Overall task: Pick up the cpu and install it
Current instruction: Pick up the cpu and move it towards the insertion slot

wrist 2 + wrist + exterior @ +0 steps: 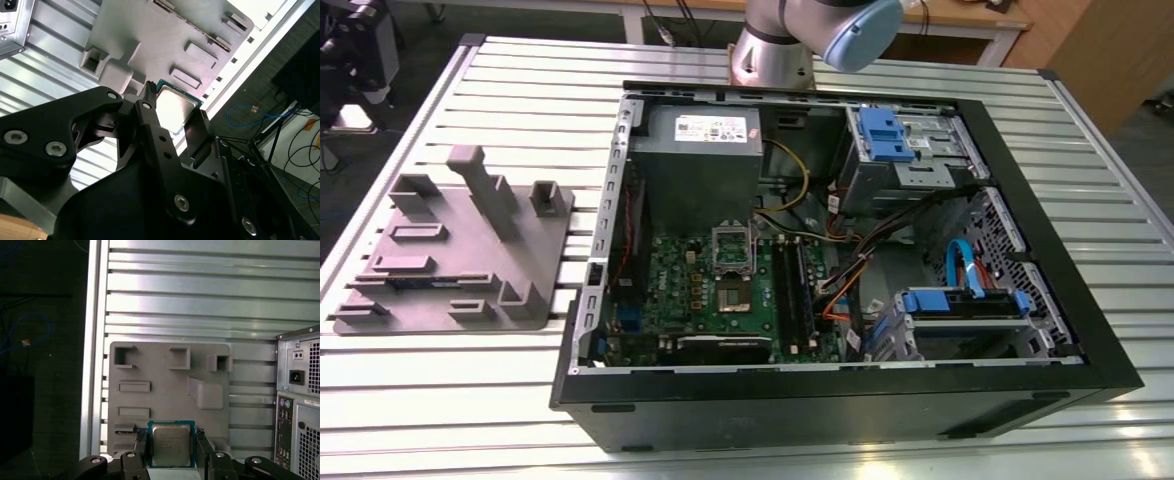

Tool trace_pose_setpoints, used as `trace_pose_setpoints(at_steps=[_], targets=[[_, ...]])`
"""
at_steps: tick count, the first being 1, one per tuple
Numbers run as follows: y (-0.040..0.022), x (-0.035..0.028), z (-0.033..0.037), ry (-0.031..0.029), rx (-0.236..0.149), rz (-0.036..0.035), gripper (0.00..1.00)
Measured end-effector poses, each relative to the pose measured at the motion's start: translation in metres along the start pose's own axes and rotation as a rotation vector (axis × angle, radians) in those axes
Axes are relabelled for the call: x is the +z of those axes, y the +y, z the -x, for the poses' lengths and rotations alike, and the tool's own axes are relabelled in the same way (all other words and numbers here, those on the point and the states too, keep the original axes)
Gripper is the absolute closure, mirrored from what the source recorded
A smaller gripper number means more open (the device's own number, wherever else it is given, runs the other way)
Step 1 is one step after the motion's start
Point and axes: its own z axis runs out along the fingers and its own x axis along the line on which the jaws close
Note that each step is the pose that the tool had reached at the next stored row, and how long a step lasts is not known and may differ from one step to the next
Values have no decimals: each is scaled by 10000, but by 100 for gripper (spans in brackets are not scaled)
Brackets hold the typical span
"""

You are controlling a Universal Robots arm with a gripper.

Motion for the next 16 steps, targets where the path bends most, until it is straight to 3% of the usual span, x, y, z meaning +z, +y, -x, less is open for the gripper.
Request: trace_pose_setpoints(at_steps=[3, 5, 16], targets=[[0, 0, 7, 0, 0, 0, 53], [-1, 0, 56, 0, 0, 0, 53], [-3, 0, 98, 1, -1, 0, 53]])
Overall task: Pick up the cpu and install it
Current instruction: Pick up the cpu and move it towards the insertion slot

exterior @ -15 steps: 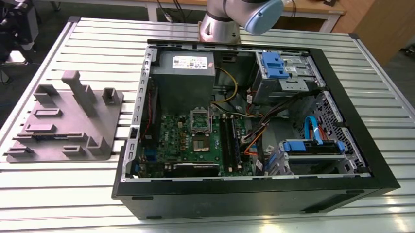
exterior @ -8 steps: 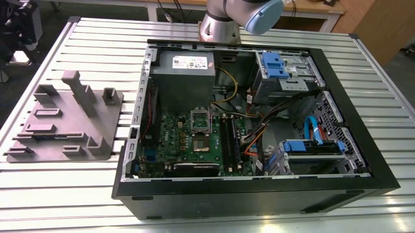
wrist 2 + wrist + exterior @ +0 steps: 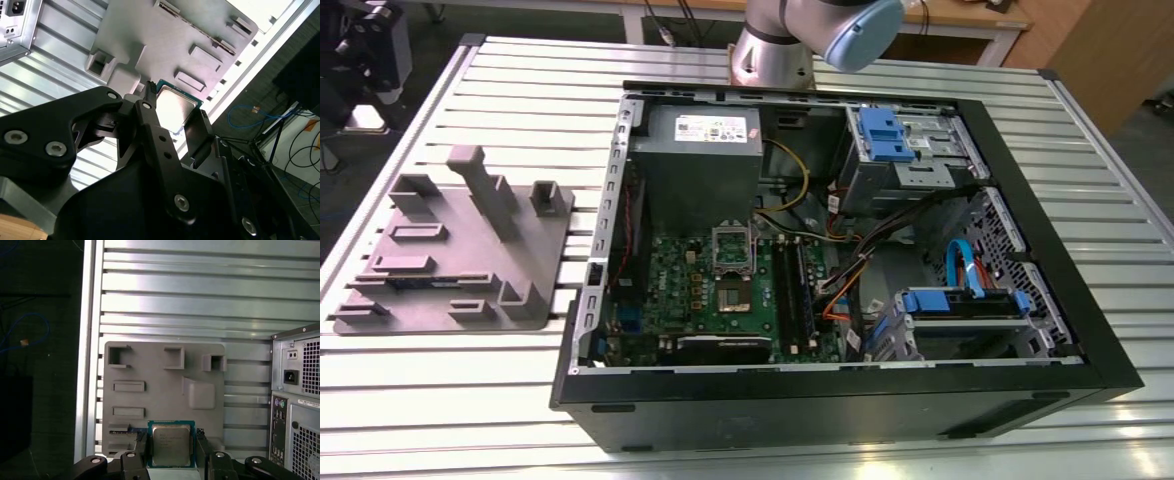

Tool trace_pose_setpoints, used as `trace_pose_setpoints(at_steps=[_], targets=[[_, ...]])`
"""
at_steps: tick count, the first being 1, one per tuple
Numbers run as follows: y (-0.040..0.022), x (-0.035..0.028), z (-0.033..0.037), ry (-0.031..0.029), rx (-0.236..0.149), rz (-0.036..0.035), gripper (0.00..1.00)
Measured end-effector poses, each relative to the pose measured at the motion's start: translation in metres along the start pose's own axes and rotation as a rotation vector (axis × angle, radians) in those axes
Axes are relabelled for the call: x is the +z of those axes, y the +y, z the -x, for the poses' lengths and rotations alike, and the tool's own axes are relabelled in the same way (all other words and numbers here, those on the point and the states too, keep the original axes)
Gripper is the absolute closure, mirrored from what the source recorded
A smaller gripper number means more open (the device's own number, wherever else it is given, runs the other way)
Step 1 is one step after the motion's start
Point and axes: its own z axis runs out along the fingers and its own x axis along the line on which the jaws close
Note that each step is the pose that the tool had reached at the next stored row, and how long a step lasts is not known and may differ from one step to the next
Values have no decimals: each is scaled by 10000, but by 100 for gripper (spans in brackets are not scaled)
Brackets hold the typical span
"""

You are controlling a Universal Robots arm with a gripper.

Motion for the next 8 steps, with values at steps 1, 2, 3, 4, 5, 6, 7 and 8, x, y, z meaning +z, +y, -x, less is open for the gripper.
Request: trace_pose_setpoints(at_steps=[1, 2, 3, 4, 5, 6, 7, 8], targets=[[0, 1, 6, -1, 0, 1, 53], [0, 0, 11, -1, 0, 0, 53], [0, 0, 17, 0, 0, 0, 53], [-1, 0, 25, 0, 0, 0, 53], [-1, 0, 34, 0, 0, 0, 53], [-1, 0, 43, 0, 1, 0, 53], [-1, 1, 53, 0, 0, 0, 53], [-2, 1, 62, -1, 0, 0, 53]])
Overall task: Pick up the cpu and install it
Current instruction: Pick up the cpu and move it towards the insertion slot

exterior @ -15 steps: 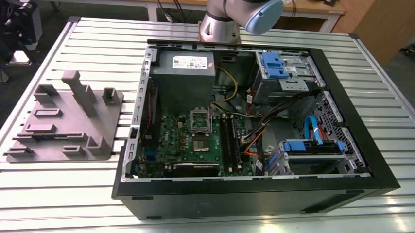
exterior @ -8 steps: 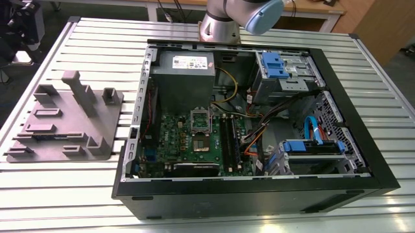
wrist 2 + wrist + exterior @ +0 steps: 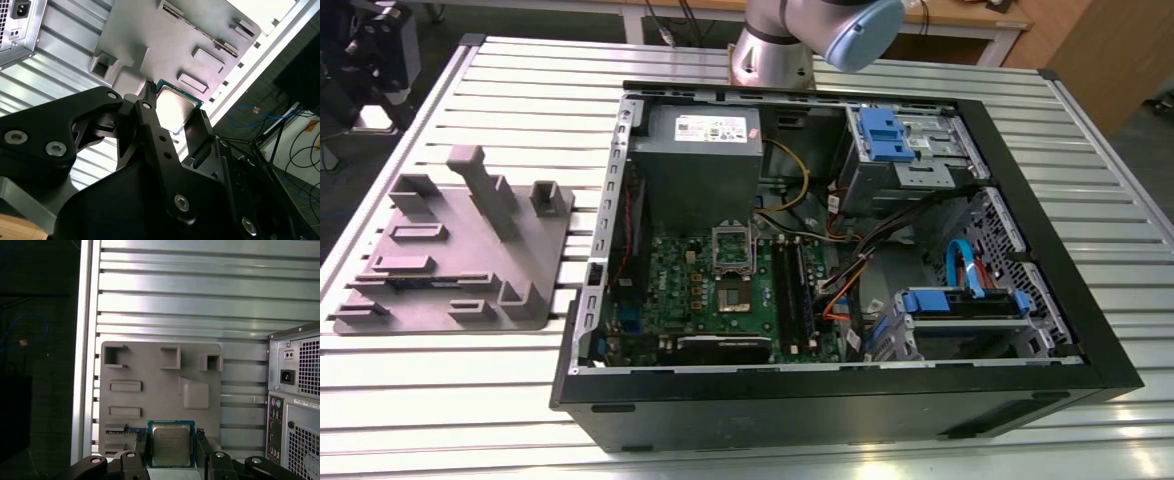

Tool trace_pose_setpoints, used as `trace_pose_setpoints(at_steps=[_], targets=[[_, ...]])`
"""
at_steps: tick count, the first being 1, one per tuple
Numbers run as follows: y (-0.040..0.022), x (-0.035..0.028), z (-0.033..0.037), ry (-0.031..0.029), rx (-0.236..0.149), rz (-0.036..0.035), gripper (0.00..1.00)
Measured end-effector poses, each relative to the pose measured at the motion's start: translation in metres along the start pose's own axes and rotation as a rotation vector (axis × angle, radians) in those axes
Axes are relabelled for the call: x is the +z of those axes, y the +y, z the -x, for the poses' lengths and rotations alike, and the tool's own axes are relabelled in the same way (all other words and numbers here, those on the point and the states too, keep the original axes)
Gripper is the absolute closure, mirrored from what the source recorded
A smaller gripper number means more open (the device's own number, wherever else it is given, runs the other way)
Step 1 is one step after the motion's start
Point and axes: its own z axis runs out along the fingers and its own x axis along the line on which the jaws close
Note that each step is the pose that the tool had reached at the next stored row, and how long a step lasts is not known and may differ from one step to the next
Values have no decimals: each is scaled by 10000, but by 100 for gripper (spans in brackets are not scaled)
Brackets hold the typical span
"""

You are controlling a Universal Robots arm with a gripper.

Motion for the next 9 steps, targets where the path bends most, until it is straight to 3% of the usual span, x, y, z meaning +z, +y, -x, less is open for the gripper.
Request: trace_pose_setpoints(at_steps=[9], targets=[[-1, 1, 45, 0, 1, 0, 53]])
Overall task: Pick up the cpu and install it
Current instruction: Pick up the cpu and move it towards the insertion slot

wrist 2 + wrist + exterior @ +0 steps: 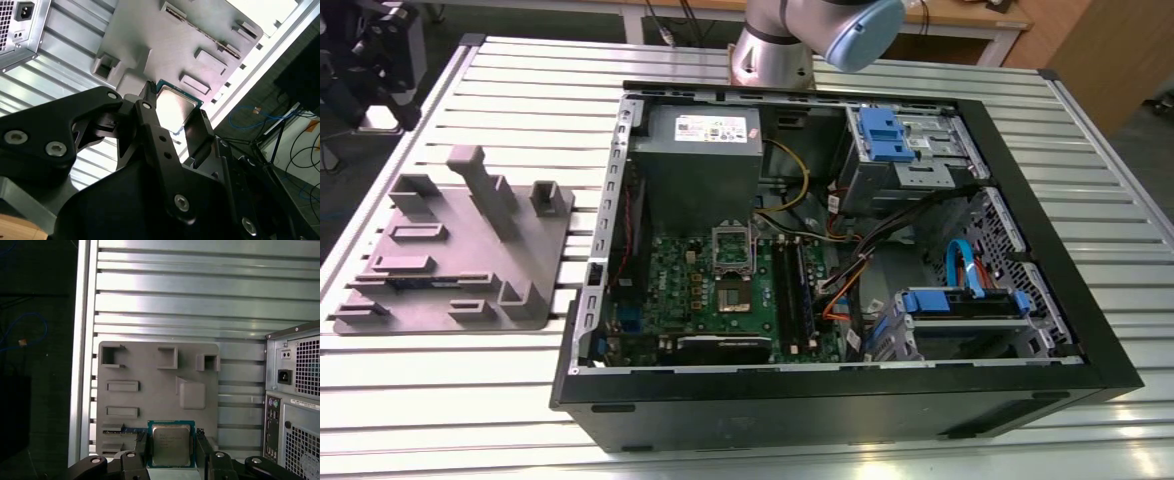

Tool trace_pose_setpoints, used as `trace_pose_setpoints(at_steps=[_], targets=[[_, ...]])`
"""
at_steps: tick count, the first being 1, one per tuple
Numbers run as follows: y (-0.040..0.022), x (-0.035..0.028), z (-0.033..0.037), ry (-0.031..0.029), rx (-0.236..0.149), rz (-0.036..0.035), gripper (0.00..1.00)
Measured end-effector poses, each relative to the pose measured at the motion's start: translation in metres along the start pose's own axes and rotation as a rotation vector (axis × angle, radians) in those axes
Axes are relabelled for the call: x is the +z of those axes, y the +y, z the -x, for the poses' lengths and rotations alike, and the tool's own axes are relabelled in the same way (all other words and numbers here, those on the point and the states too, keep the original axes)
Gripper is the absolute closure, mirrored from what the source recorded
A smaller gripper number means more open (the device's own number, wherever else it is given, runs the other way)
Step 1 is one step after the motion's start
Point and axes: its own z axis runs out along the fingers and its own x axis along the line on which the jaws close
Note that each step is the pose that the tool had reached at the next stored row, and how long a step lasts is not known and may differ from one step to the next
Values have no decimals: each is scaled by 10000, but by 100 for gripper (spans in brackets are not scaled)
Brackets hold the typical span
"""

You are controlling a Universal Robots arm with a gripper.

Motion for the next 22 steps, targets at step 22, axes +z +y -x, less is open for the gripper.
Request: trace_pose_setpoints(at_steps=[22], targets=[[-2, 3, 49, -1, 0, 1, 53]])
